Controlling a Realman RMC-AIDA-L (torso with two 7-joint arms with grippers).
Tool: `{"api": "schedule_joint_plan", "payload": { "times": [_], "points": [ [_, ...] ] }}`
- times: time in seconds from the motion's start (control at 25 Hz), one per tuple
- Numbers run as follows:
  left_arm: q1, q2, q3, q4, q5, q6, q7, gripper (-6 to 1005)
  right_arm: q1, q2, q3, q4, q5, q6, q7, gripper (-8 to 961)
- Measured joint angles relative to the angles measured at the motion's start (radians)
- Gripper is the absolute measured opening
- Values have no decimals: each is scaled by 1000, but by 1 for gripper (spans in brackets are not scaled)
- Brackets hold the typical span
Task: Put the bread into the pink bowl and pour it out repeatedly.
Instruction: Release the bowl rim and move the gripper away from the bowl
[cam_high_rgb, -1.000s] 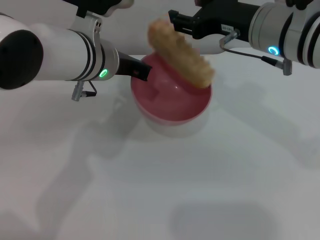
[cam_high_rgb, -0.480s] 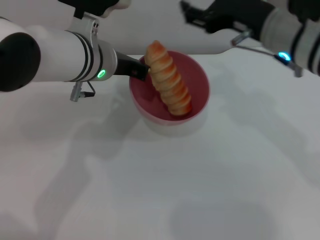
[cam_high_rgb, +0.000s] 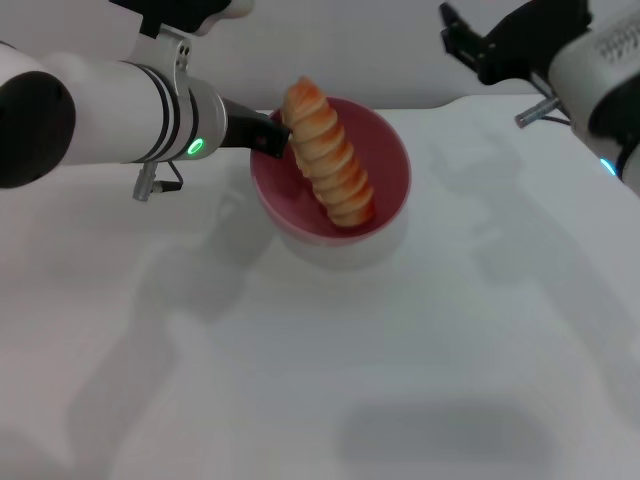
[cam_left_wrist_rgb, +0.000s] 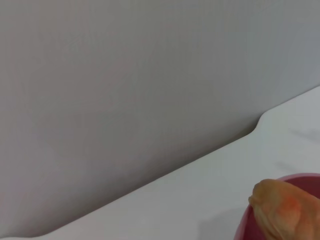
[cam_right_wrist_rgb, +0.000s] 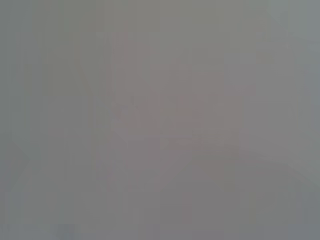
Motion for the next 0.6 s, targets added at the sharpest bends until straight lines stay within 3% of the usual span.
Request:
{"api": "schedule_joint_plan", "payload": {
  "times": [0.24,0.6],
  "points": [
    [6,-2,-6,3,-15,-35,-6,63,-43,2,-162,95,-128,-390,-43,769],
    [21,-6,3,5,-54,-61,-12,66,-44,0,-173,143,-123,-485,2,769]
  ]
}}
